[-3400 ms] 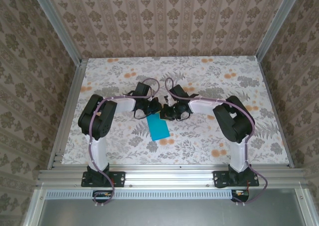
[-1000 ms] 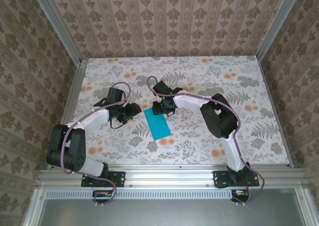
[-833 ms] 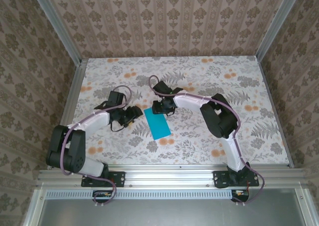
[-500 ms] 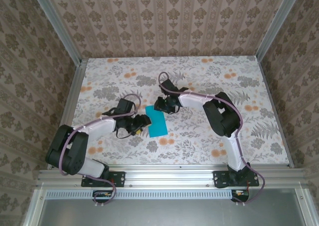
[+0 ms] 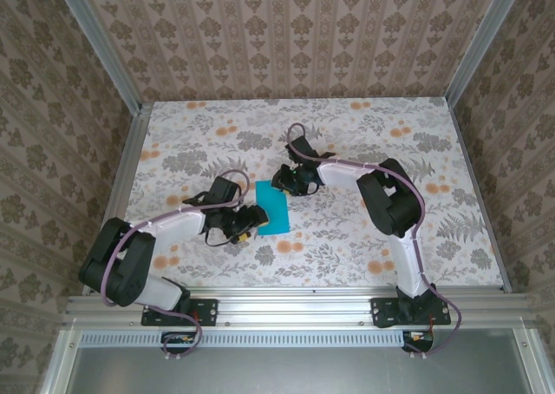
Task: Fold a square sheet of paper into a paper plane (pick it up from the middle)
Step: Rotate the square sheet of paper at the center of the table, then fold the triangle a second time at the center of the table.
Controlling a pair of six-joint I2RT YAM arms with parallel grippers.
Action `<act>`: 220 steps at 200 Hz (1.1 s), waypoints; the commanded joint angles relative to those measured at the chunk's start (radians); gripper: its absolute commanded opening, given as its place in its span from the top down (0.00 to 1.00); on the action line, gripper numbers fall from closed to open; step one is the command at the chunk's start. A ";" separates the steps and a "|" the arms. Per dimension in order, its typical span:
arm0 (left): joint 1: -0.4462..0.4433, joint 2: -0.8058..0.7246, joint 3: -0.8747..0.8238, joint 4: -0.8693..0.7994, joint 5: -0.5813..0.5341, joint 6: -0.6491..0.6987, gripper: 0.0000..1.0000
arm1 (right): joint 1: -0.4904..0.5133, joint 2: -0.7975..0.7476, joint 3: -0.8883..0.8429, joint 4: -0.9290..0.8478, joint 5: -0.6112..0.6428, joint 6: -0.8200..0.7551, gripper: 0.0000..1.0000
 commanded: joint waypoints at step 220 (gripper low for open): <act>-0.016 0.085 0.084 0.068 0.048 -0.026 0.36 | -0.054 0.043 -0.112 0.033 -0.066 0.096 0.68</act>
